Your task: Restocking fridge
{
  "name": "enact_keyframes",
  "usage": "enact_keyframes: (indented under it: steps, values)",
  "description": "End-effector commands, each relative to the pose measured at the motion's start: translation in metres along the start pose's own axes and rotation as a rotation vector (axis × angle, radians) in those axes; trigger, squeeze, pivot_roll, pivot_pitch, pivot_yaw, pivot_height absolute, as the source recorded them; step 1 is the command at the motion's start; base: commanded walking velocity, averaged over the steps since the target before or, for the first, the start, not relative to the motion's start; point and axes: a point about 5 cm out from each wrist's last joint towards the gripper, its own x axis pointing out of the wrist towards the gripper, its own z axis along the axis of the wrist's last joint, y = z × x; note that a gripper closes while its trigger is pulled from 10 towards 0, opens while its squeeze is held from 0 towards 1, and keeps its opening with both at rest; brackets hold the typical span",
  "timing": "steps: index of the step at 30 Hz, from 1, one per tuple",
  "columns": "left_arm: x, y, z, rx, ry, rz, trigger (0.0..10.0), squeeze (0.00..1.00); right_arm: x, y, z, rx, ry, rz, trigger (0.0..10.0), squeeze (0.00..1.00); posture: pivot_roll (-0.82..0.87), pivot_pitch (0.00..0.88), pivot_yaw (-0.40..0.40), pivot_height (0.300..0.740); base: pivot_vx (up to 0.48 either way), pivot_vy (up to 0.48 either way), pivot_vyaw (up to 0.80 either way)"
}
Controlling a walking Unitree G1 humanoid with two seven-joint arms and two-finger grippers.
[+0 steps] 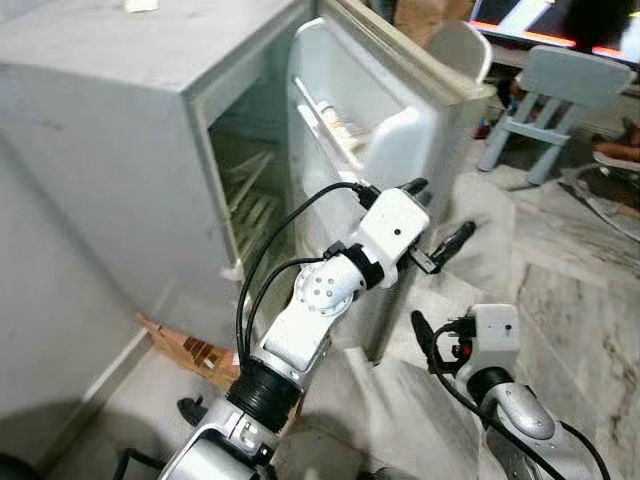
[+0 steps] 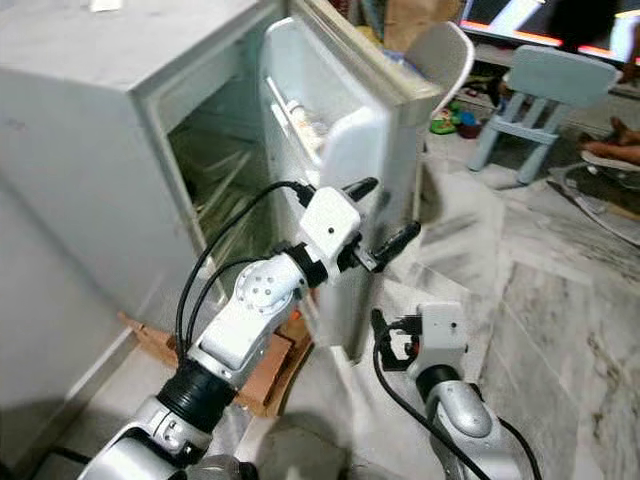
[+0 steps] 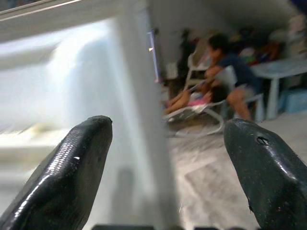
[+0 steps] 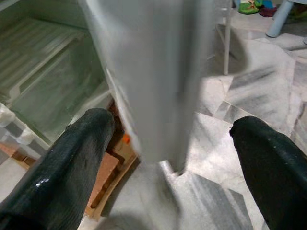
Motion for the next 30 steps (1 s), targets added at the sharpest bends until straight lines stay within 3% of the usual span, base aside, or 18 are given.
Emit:
enact_keyframes:
  steps: [1, 5, 10, 14, 15, 16, 19, 23, 30]
  values:
    - [-0.008, 0.01, -0.008, 0.006, 0.038, 0.046, 10.0, 0.0, -0.001, -0.001, 0.001, 0.004, -0.012, -0.016, 10.0, 0.0, 0.02, 0.013, -0.002, 0.74, 0.0, 0.0, 0.0]
    - [-0.027, 0.025, -0.018, 0.015, 0.057, 0.098, 10.0, 0.0, 0.001, 0.001, 0.004, 0.009, -0.035, -0.011, 10.0, 0.0, 0.02, 0.014, -0.006, 0.74, 0.066, -0.099, 0.0]
    - [-0.044, 0.032, -0.029, 0.015, 0.097, 0.157, 10.0, 0.0, 0.004, 0.004, 0.008, 0.001, -0.06, 0.012, 10.0, 0.0, 0.02, 0.012, -0.004, 0.74, 0.28, -0.386, 0.0]
    - [-0.076, 0.046, -0.042, -0.002, 0.155, 0.29, 10.0, 0.0, 0.009, 0.004, 0.013, 0.017, -0.096, -0.004, 10.0, 0.0, 0.01, 0.007, 0.002, 0.74, 0.297, -0.373, 0.0]
    - [-0.091, 0.052, -0.048, -0.005, 0.184, 0.345, 10.0, 0.0, 0.01, 0.003, 0.014, 0.019, -0.099, -0.01, 10.0, 0.0, 0.02, 0.007, 0.0, 0.74, 0.296, -0.375, 0.0]
    - [-0.091, 0.052, -0.048, -0.005, 0.184, 0.345, 10.0, 0.0, 0.01, 0.003, 0.014, 0.019, -0.099, -0.01, 10.0, 0.0, 0.02, 0.007, 0.0, 0.74, 0.296, -0.375, 0.0]
    - [-0.119, 0.062, -0.057, 0.008, 0.245, 0.42, 10.0, 0.0, 0.016, 0.005, 0.014, 0.021, -0.1, -0.002, 10.0, 0.0, 0.03, 0.011, -0.009, 0.74, 0.298, -0.371, -0.6]
    - [-0.129, 0.065, -0.058, 0.024, 0.264, 0.439, 10.0, 0.0, 0.021, 0.008, 0.017, 0.014, -0.111, 0.018, 10.0, 0.0, 0.04, 0.007, -0.014, 0.74, 0.306, -0.368, -0.8]
    - [-0.13, 0.061, -0.058, 0.013, 0.267, 0.433, 10.0, 0.0, 0.029, 0.008, 0.018, 0.046, -0.119, 0.023, 10.0, 0.0, 0.05, 0.0, -0.014, 0.74, 0.314, -0.358, -0.8]
